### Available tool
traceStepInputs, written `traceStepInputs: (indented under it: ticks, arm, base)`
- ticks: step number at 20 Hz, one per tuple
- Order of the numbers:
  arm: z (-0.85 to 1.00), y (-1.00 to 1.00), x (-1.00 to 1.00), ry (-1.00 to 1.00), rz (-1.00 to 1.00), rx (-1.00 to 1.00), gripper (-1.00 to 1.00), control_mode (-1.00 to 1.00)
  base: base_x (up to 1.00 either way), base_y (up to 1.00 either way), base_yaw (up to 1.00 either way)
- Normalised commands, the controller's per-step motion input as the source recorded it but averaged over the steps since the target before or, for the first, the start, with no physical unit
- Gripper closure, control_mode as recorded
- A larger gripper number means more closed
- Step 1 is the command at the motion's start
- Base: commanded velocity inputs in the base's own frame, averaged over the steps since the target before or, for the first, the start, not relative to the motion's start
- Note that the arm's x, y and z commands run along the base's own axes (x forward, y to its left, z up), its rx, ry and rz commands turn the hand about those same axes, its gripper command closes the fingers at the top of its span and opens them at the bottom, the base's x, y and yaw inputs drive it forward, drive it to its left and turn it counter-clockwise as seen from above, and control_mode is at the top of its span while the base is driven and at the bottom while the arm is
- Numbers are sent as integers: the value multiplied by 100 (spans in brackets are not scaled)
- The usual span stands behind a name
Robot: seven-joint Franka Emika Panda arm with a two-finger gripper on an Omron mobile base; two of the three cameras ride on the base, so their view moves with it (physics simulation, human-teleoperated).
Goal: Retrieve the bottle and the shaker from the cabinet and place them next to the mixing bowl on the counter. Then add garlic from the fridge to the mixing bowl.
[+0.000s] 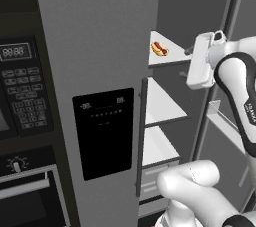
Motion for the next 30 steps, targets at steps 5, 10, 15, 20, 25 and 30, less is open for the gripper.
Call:
traceStepInputs:
  ticks: [5, 10, 15, 20, 25, 30]
  arm:
    - [0, 2, 32, 4, 1, -1, -100, -100]
    - [0, 5, 33, 4, 0, -2, -100, -100]
    - [-1, 0, 39, 0, 4, 0, -100, -100]
    - [-5, 0, 34, 3, 2, 0, -100, -100]
    - [-13, 1, 28, 4, 0, 0, -100, -100]
    - [-11, 10, 30, 5, 0, 0, -100, -100]
  base:
    - [0, 0, 0]
    - [0, 0, 0]
    - [0, 0, 0]
    - [0, 0, 0]
    - [0, 0, 0]
    - [0, 0, 0]
